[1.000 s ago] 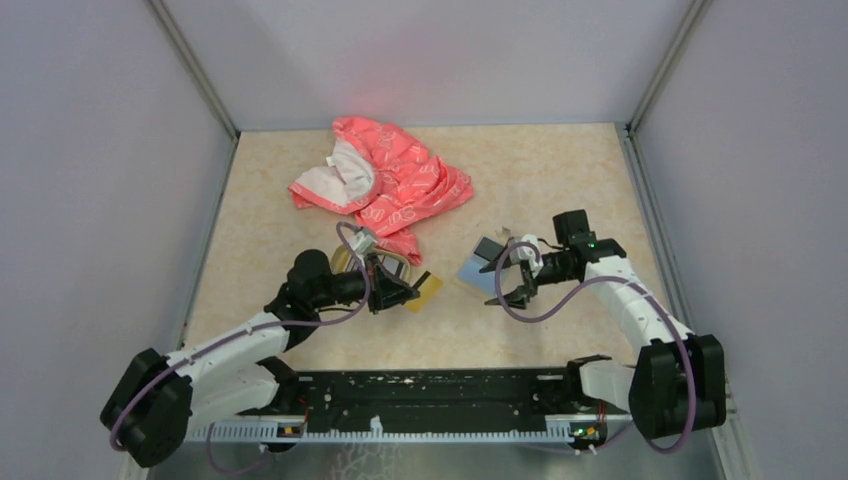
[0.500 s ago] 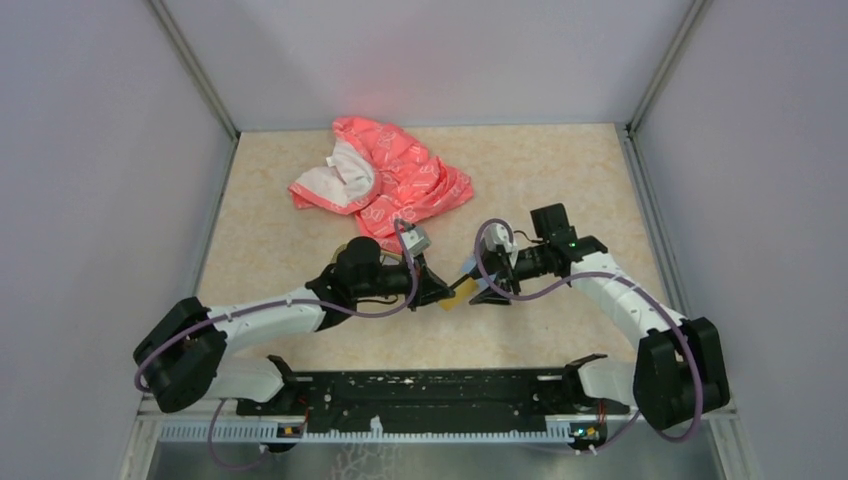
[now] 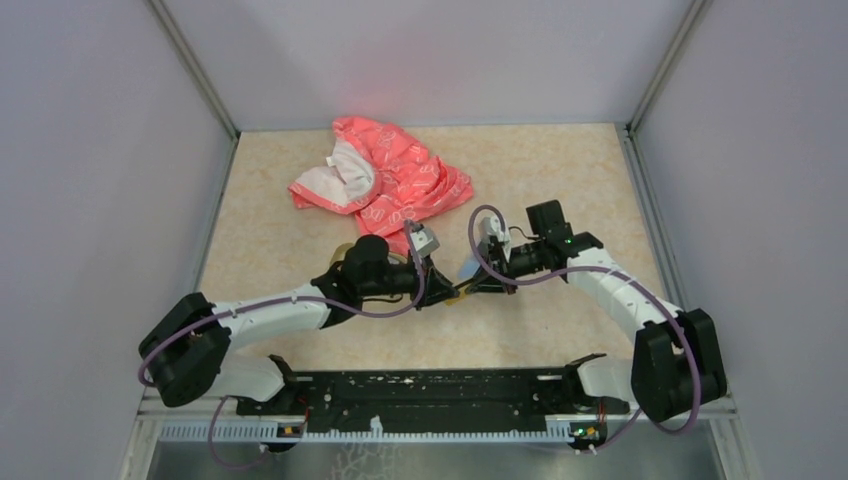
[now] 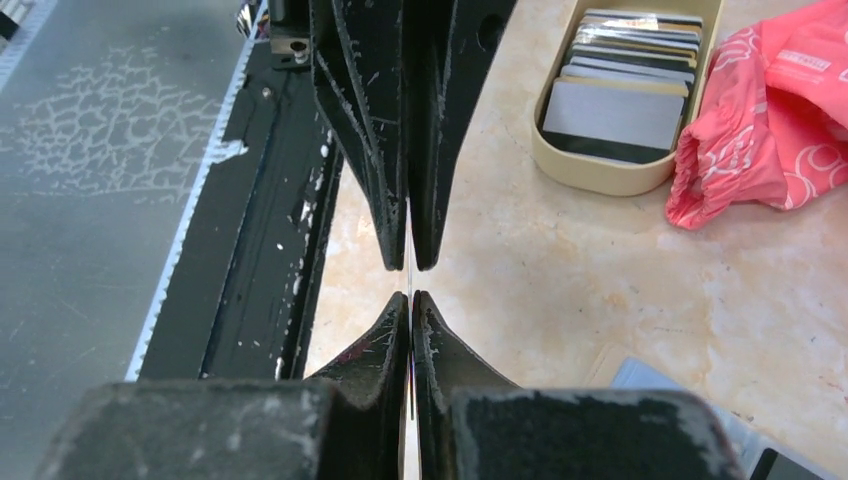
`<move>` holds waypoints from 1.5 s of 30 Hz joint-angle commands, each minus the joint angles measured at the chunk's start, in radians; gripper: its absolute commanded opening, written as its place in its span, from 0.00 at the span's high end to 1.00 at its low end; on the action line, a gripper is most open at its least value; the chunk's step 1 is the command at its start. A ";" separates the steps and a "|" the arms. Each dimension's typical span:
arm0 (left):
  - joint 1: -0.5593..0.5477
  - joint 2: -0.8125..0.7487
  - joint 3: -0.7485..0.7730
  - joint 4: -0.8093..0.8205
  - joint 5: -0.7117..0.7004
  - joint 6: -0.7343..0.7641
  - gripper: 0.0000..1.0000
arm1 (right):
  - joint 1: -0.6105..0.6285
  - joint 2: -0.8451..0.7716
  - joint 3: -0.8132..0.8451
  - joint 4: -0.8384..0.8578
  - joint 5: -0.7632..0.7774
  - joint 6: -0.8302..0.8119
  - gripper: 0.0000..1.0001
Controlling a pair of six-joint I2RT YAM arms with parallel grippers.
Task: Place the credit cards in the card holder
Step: Insert the credit card into the card holder.
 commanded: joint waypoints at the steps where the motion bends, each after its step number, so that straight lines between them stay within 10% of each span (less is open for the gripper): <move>1: -0.003 -0.040 -0.010 0.021 -0.053 0.001 0.72 | 0.012 0.015 0.091 -0.034 -0.051 0.013 1.00; 9: 0.002 -0.240 -0.263 0.252 -0.197 -0.060 0.04 | -0.008 0.012 0.120 0.000 -0.107 0.137 1.00; 11: 0.004 -0.293 -0.330 0.324 -0.242 -0.091 0.01 | -0.024 0.002 0.107 0.057 -0.144 0.208 1.00; 21: 0.004 -0.325 -0.553 0.753 -0.243 -0.137 0.05 | -0.055 -0.060 -0.002 0.496 -0.196 0.650 1.00; 37: 0.003 0.131 -0.381 1.164 -0.109 -0.195 0.35 | -0.054 -0.039 -0.008 0.499 -0.203 0.668 1.00; 45: 0.003 0.234 -0.346 1.289 -0.089 -0.236 0.66 | -0.055 -0.037 -0.011 0.499 -0.202 0.657 1.00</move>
